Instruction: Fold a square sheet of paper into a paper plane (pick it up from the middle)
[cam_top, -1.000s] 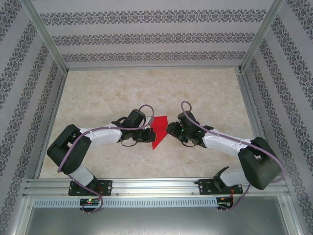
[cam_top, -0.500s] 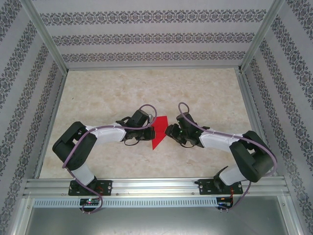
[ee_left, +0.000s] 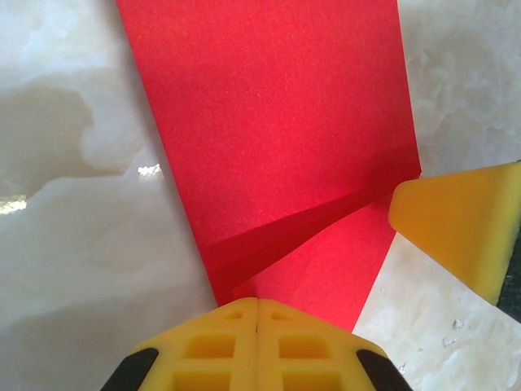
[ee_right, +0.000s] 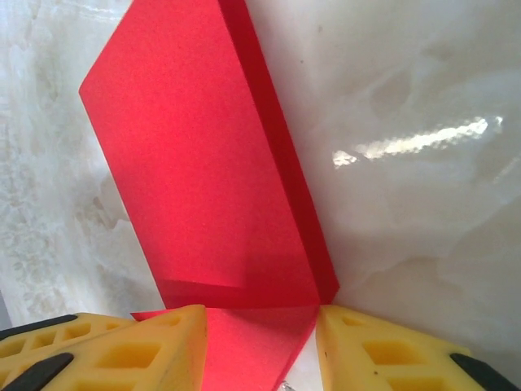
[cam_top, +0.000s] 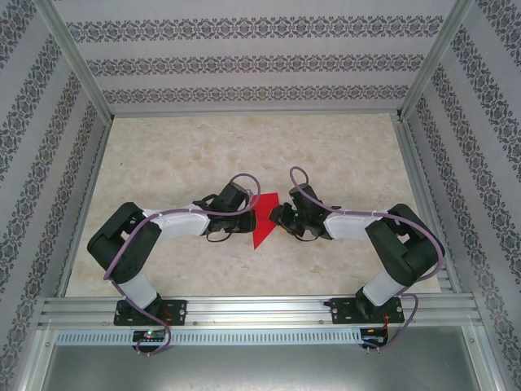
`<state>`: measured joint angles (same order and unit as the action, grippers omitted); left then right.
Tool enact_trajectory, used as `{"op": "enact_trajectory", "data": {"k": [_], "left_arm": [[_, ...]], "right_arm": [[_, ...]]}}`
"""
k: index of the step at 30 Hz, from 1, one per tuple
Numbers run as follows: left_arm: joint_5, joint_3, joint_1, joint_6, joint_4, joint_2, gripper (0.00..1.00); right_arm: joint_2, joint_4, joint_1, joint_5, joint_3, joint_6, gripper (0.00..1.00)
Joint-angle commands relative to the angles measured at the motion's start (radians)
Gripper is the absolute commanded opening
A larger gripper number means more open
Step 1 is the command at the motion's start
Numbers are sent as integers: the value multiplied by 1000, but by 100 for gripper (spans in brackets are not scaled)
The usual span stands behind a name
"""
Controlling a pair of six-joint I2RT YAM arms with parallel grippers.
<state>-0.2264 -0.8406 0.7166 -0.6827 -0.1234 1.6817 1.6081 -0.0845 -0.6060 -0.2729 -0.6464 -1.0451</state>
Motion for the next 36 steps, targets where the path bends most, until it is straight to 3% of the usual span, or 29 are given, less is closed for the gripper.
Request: {"op": "enact_trajectory", "data": {"k": [1, 7, 12, 16, 23, 30, 36], "left_arm": [[11, 11, 8, 0, -15, -10, 4], [23, 4, 6, 1, -35, -14, 4], [41, -2, 1, -3, -74, -18, 6], [48, -1, -5, -1, -89, -29, 7], [61, -15, -15, 12, -134, -71, 13], [111, -35, -53, 39, -209, -184, 39], [104, -50, -100, 75, -216, -267, 56]], "right_arm": [[12, -91, 11, -37, -8, 19, 39], [37, -248, 33, -159, 29, 44, 37], [83, -255, 34, -249, 14, 106, 31], [103, -209, 34, -246, -8, 142, 26], [62, -184, 35, -193, -16, 148, 7], [-164, -28, 33, -41, -19, 149, 3], [-314, 151, 4, 133, -56, 122, 3]]}}
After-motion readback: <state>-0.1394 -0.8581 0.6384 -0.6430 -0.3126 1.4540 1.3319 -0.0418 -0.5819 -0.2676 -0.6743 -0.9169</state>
